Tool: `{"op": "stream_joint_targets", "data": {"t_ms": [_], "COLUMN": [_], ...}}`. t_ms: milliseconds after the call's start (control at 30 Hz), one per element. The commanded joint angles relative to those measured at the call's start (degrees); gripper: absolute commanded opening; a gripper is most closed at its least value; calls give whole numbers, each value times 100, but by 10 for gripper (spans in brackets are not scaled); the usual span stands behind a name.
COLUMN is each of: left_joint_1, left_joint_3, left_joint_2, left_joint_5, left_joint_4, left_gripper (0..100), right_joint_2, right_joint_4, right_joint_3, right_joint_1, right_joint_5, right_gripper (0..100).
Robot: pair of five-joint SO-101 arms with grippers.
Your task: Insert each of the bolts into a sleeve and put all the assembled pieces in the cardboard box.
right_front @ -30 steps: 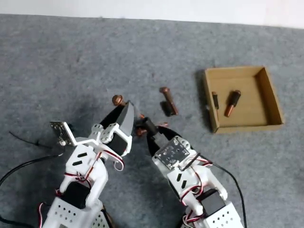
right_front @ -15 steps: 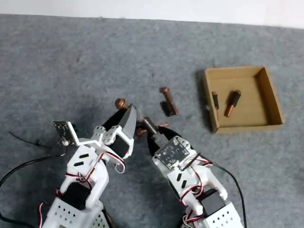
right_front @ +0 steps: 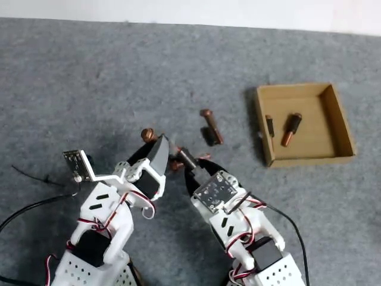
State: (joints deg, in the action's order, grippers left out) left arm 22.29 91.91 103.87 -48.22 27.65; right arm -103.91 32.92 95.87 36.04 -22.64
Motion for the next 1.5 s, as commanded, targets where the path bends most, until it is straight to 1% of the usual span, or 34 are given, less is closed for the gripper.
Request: {"op": "stream_joint_targets", "data": {"t_ms": [0,133,200,233,333,367,600,700,800,900,1000,1333,1467], "left_joint_1": [119,92,-40,-136,-400,-426,-321,-321,-321,-312,-312,-347,-347], "left_joint_3": [-312,-382,-382,-382,-382,-374,-382,-699,-1244,-1631,-1903,-1930,-1921], "left_joint_2": [48,40,40,40,31,31,-84,-646,-1666,-2730,-3380,-3090,-3064], "left_joint_5": [-53,-53,-53,-105,-563,-580,-580,-580,-580,-589,-607,-624,-624], "left_joint_4": [44,79,97,97,97,97,97,88,88,-88,-167,-167,-158], "left_gripper": [4,4,4,4,4,4,4,4,4,4,4,4,4], "right_joint_2": [-92,-101,-110,-110,-110,-110,-101,-92,-92,-92,-92,-84,-101], "right_joint_4": [-233,-233,-224,-224,-224,-224,-215,-215,-215,-215,-215,-215,-215], "right_joint_3": [637,637,637,637,637,637,637,637,637,637,637,637,637], "right_joint_1": [40,31,31,31,31,31,31,31,31,31,31,31,-84], "right_joint_5": [-44,-44,-44,-44,-44,-44,-44,-44,-44,-44,-44,-44,-44], "right_gripper": [5,5,5,5,5,5,5,5,5,5,5,5,5]}}
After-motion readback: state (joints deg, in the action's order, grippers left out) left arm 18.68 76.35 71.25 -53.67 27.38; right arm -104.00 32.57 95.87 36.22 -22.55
